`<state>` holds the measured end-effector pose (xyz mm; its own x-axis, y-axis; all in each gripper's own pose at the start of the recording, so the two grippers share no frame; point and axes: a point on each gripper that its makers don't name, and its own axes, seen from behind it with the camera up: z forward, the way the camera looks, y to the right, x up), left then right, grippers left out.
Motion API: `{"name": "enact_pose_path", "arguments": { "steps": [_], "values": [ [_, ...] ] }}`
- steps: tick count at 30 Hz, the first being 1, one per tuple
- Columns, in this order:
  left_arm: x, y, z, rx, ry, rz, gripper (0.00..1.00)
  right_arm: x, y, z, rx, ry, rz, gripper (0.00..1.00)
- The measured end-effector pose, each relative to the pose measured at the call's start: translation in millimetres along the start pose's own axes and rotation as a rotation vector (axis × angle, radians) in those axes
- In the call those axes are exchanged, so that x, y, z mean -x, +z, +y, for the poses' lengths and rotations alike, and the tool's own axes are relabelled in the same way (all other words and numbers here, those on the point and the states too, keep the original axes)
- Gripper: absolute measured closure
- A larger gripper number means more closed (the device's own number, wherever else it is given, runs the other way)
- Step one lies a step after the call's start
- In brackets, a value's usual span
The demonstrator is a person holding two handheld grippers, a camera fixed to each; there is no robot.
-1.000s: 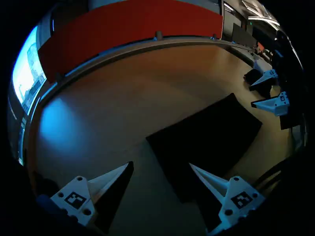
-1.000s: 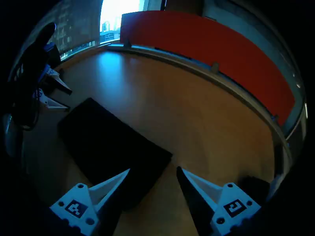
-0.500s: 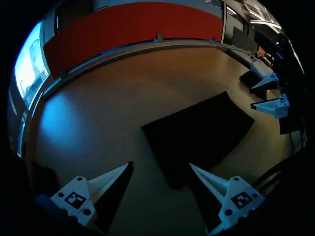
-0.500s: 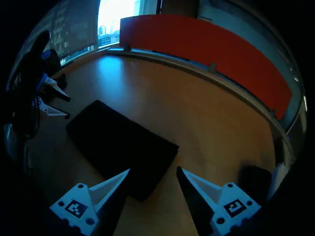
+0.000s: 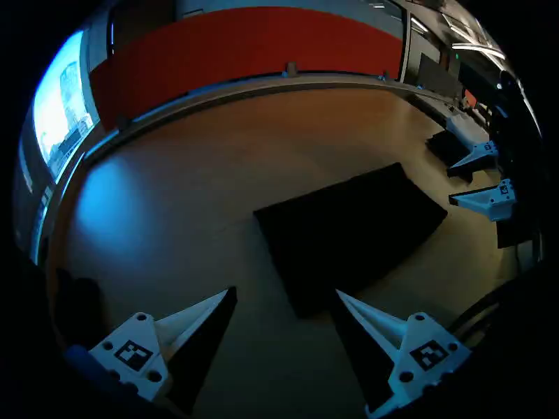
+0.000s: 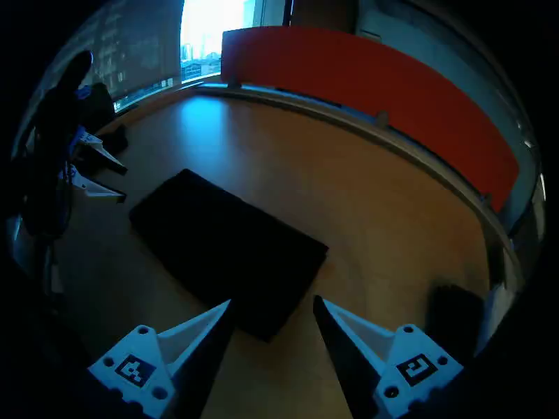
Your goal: Fold towel
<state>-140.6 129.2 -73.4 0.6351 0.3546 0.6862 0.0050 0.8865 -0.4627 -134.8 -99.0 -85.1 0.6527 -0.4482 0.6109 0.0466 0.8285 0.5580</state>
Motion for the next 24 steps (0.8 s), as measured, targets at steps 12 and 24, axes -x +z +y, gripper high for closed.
{"name": "enact_pose_path", "arguments": {
  "steps": [12,24],
  "values": [
    [22,-27.2,-9.5,-0.054,-0.089,0.014,0.06,3,9.1,-10,-0.06,-0.052,-0.012,0.19],
    [48,-57.5,-25.7,-0.12,-0.182,0.032,0.06,10,19.3,-9,-0.119,-0.114,-0.048,0.19]
  ]
}}
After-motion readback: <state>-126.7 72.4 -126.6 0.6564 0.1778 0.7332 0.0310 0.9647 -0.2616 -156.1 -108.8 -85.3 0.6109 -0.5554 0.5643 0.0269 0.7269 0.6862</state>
